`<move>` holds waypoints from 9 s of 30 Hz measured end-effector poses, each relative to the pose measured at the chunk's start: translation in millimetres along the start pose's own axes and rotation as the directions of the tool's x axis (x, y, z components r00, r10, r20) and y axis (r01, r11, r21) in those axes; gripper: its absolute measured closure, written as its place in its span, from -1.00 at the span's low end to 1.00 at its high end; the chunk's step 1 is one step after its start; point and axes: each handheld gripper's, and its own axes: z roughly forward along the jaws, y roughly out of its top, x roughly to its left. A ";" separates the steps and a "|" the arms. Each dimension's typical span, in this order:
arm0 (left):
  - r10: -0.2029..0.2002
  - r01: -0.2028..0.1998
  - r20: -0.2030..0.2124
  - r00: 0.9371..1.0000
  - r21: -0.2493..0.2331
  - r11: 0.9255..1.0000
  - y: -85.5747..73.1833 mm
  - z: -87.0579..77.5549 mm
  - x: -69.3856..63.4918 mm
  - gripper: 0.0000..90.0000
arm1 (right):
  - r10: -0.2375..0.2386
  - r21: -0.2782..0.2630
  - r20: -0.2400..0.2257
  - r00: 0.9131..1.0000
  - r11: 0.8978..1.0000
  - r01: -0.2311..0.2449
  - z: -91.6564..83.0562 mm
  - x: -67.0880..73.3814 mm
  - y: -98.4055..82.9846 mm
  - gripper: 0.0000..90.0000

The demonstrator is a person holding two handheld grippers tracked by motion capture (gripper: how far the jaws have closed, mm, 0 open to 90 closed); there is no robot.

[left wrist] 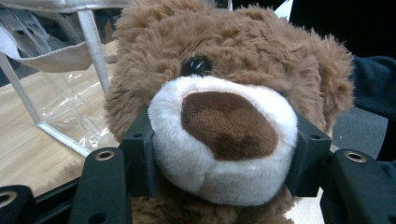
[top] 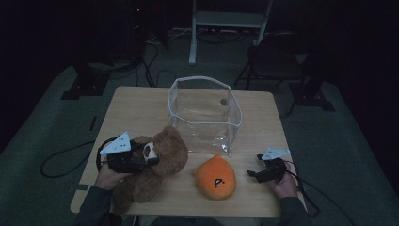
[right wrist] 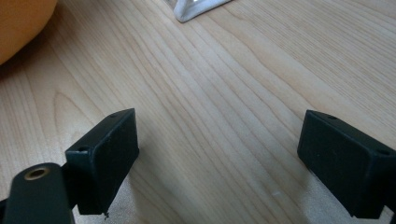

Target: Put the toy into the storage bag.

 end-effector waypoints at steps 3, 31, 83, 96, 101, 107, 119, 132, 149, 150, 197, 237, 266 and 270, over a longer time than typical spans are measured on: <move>-0.001 0.001 -0.006 1.000 -0.007 1.000 0.3 -1.1 0.1 -0.09 | 0.000 0.000 0.000 1.000 1.000 0.000 0.0 0.0 0.0 -0.74; -0.051 0.044 -0.044 0.998 -0.138 0.989 10.2 -21.7 8.8 -0.09 | -0.002 -0.002 0.000 1.000 1.000 0.002 0.1 -0.1 0.0 -0.74; -0.034 0.013 -0.114 0.993 -0.177 0.984 51.4 -36.5 24.1 -0.09 | -0.002 -0.001 0.000 1.000 1.000 0.002 -0.1 -0.2 0.0 -0.74; -0.024 0.002 -0.123 0.992 -0.180 0.984 60.8 -39.8 28.1 -0.09 | -0.006 -0.001 -0.004 1.000 1.000 0.006 -0.1 0.2 -0.1 -0.74; -0.018 -0.005 -0.124 0.992 -0.183 0.983 64.8 -41.1 29.5 -0.10 | -0.006 -0.001 -0.004 1.000 1.000 0.006 -0.1 0.2 0.0 -0.74; -0.017 -0.007 -0.127 0.992 -0.184 0.983 68.6 -41.6 32.3 -0.10 | -0.006 -0.001 -0.004 1.000 1.000 0.006 -0.1 0.2 0.0 -0.74; -0.015 -0.015 -0.143 0.990 -0.204 0.979 78.3 -44.1 33.8 -0.10 | -0.006 -0.001 -0.004 1.000 1.000 0.006 -0.1 0.2 0.0 -0.74; -0.020 -0.015 -0.159 0.987 -0.218 0.976 86.0 -45.4 36.8 -0.10 | -0.005 -0.001 -0.005 1.000 1.000 0.005 -0.1 0.2 0.0 -0.74; -0.022 -0.023 -0.186 0.982 -0.237 0.971 100.4 -49.8 40.4 -0.10 | -0.006 -0.001 -0.004 1.000 1.000 0.006 -0.1 0.2 0.0 -0.74; -0.021 -0.024 -0.188 0.982 -0.237 0.971 100.7 -49.8 40.8 -0.10 | -0.006 -0.001 -0.004 1.000 1.000 0.006 -0.1 0.2 0.0 -0.74; -0.019 -0.038 -0.220 0.975 -0.254 0.966 133.7 -42.6 55.0 -0.10 | -0.005 -0.001 -0.004 1.000 1.000 0.005 -0.1 0.2 0.0 -0.74; -0.005 -0.055 -0.234 0.972 -0.246 0.968 154.8 -39.5 60.7 -0.10 | -0.001 0.000 0.000 1.000 1.000 0.001 -0.2 0.0 0.0 -0.74; 0.007 -0.067 -0.228 0.974 -0.256 0.964 178.3 -30.4 64.7 -0.10 | 0.000 -0.001 0.003 1.000 1.000 0.000 -0.1 -0.3 0.0 -0.74; 0.006 -0.065 -0.225 0.974 -0.257 0.964 179.5 -29.6 65.3 -0.10 | 0.000 -0.001 0.003 1.000 1.000 0.000 -0.1 -0.3 0.0 -0.74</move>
